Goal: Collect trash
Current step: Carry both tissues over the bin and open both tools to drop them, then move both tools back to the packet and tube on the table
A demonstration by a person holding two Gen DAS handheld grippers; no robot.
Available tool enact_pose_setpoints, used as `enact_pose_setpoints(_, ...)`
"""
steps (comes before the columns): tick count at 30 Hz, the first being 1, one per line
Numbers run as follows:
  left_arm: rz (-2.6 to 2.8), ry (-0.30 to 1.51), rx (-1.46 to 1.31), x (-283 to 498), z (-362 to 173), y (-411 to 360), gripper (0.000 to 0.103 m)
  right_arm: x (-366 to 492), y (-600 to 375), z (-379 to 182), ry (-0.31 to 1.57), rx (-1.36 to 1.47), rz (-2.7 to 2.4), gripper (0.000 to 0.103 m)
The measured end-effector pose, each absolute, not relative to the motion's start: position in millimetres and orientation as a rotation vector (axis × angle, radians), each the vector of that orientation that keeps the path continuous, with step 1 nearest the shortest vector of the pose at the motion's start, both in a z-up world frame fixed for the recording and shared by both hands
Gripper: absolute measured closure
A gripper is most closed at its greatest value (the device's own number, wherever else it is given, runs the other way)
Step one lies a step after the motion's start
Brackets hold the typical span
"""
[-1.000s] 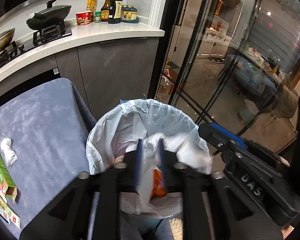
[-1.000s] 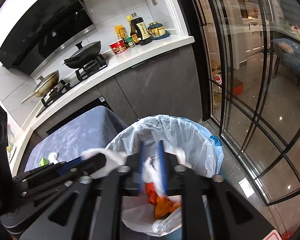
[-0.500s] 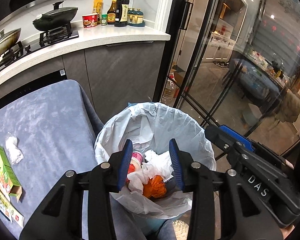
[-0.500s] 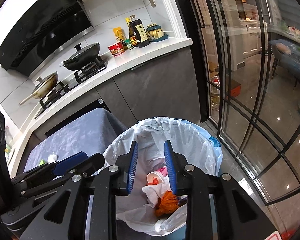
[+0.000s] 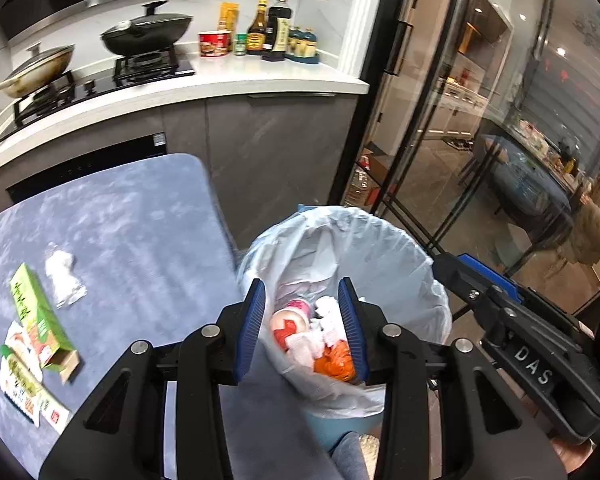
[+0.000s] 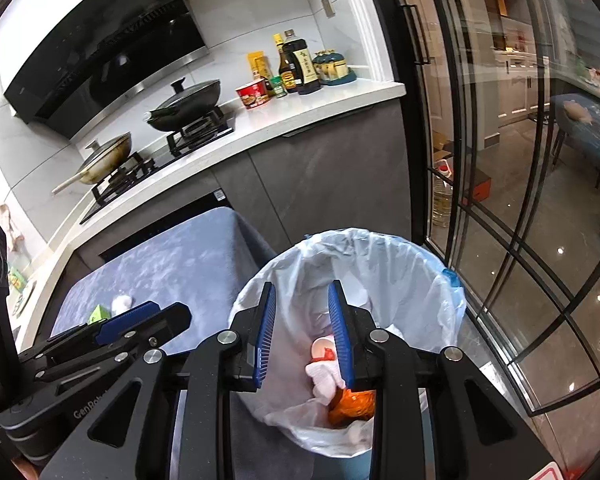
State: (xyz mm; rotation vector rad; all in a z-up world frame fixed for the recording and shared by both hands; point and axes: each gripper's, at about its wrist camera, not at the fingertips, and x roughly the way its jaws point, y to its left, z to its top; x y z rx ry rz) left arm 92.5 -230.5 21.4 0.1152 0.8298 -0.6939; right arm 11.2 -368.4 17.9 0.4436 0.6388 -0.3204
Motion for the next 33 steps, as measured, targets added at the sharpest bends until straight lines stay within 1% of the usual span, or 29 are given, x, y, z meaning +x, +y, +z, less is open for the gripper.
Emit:
enact_pose_setpoints(7,-0.628,0.841,0.083,95,20,-188,0.067,16,-336,18,0.657,0.426,-0.269,0.076)
enact_pose_setpoints(11,-0.574,0.85,0.062,97,16,-159,0.061,21,-311,16,0.677,0.408,-0.228,0.076)
enact_pose_setpoints(16,-0.48,0.874,0.035,101,5,-113,0.06,28,-277,13,0.703,0.379,-0.172,0.076)
enact_pose_setpoints(18,-0.435,0.888,0.017,104,0,-94,0.05,31,-262,11,0.714,0.369,-0.148,0.076)
enact_pose_setpoints(20,-0.393,0.893,0.002,106,-5,-74,0.046,35,-249,9,0.725,0.359,-0.128,0.076)
enact_pose_setpoints(31,-0.167,0.971,-0.081,120,-42,37,0.045,52,-178,-6,0.803,0.295,-0.001,0.076)
enact_pose_setpoints(33,-0.13,0.986,-0.104,123,-48,54,0.037,56,-162,-10,0.819,0.28,0.029,0.076)
